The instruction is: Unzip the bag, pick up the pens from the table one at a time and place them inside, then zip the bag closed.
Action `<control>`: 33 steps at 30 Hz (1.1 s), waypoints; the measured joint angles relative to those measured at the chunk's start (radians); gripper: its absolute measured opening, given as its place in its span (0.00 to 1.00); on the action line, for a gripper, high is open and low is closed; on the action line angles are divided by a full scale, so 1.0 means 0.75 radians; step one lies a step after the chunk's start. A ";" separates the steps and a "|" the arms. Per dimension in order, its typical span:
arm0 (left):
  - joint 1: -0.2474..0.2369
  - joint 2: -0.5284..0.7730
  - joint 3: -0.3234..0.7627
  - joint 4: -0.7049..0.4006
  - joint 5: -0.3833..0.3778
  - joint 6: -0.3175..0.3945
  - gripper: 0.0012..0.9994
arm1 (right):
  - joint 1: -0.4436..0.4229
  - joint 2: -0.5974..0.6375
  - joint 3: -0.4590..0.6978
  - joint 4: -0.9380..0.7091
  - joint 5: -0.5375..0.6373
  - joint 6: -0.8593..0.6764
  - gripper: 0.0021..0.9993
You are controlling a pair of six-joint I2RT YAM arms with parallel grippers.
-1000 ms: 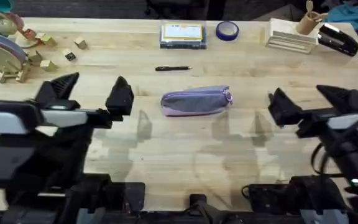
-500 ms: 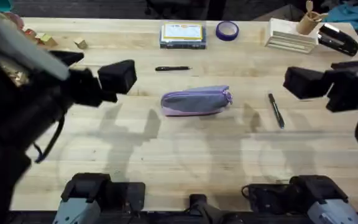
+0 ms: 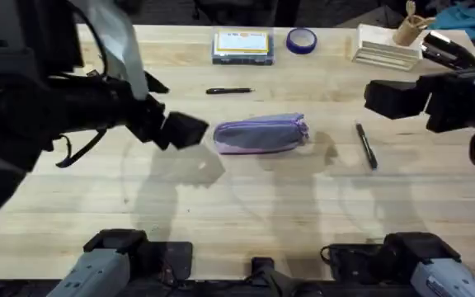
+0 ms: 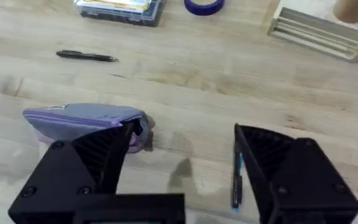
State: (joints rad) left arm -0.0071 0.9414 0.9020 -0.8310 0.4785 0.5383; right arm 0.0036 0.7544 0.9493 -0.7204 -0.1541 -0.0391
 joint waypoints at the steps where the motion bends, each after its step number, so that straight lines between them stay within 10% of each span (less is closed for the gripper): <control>1: 0.000 0.049 0.000 -0.050 0.069 0.223 0.99 | 0.000 0.000 0.000 0.000 -0.010 0.000 1.00; 12: 0.000 0.188 0.000 -0.084 0.214 0.701 0.99 | 0.000 0.000 0.000 0.003 -0.016 0.000 1.00; 33: 0.000 0.505 0.001 0.073 0.341 0.765 0.99 | 0.000 0.000 0.000 0.010 -0.026 0.000 1.00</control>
State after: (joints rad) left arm -0.0071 1.3204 0.9024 -0.7759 0.7345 1.1117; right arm 0.0036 0.7547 0.9493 -0.7132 -0.1734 -0.0391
